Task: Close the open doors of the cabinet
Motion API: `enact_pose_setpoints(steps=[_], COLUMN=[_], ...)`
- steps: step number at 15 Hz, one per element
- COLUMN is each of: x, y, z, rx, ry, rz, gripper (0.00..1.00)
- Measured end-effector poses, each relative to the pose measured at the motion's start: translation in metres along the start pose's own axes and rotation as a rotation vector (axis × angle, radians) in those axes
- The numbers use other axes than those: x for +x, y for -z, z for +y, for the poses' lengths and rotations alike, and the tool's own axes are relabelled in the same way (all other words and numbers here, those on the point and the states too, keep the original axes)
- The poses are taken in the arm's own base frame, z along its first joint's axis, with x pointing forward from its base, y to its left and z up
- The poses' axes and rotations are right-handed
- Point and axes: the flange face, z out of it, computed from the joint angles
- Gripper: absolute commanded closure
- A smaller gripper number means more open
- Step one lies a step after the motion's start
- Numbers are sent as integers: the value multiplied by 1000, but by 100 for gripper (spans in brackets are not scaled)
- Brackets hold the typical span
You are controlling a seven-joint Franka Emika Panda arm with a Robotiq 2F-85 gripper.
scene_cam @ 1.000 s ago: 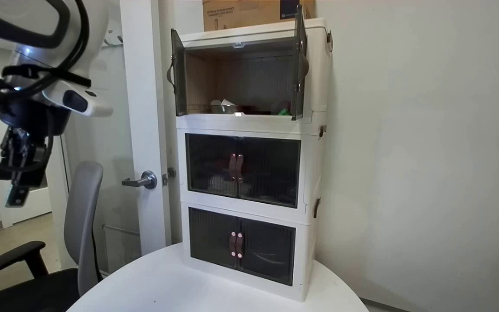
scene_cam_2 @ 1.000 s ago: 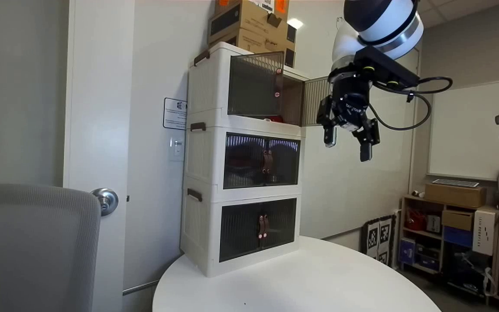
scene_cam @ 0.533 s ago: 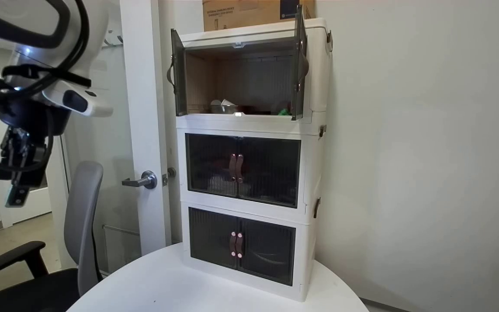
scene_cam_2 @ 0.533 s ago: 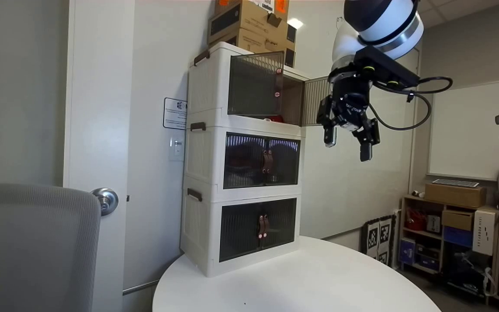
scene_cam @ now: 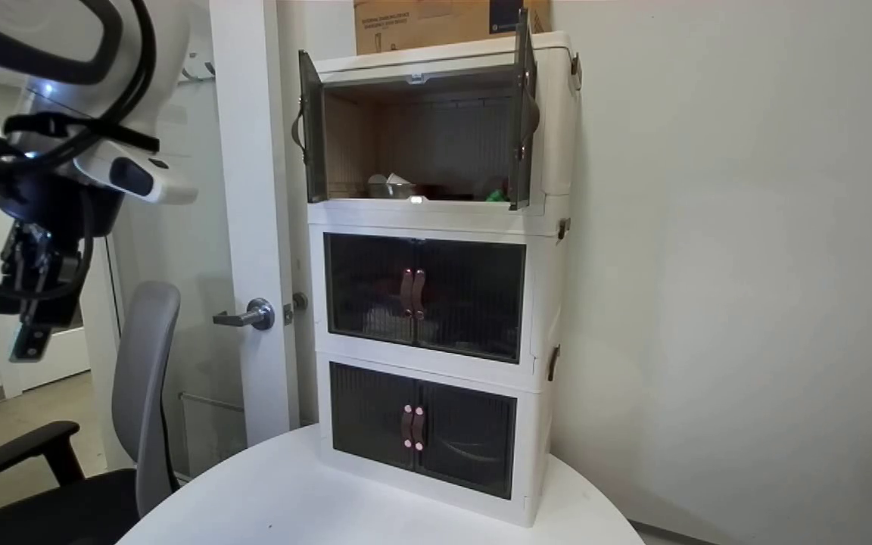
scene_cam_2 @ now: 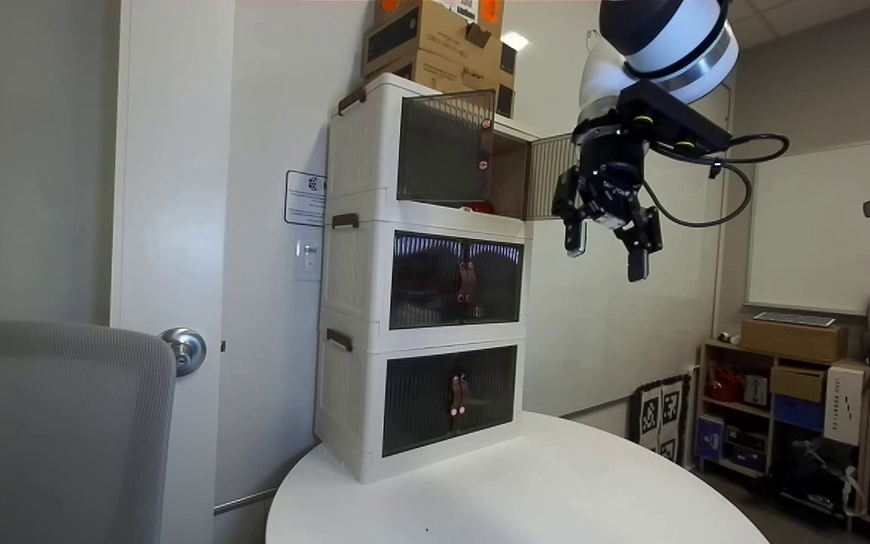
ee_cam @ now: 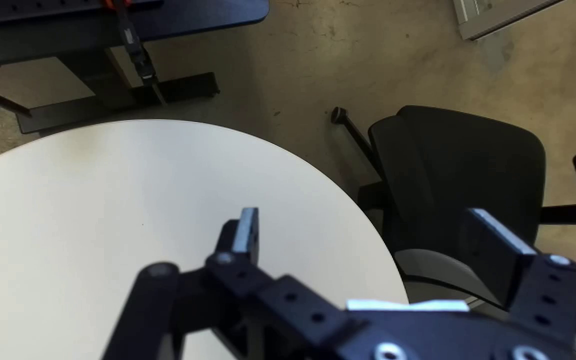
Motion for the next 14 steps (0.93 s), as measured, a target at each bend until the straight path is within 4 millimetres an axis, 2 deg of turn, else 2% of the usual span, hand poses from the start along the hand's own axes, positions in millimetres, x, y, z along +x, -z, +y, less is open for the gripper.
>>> enact_pose_setpoints(steps=[6,10,14], x=[5,28,54], y=[3,19,51], z=[1,-13,-33], rx=[-12,-62,-49], ry=[-7,9,10], rz=[48,284,539], gripper=[0,0,0])
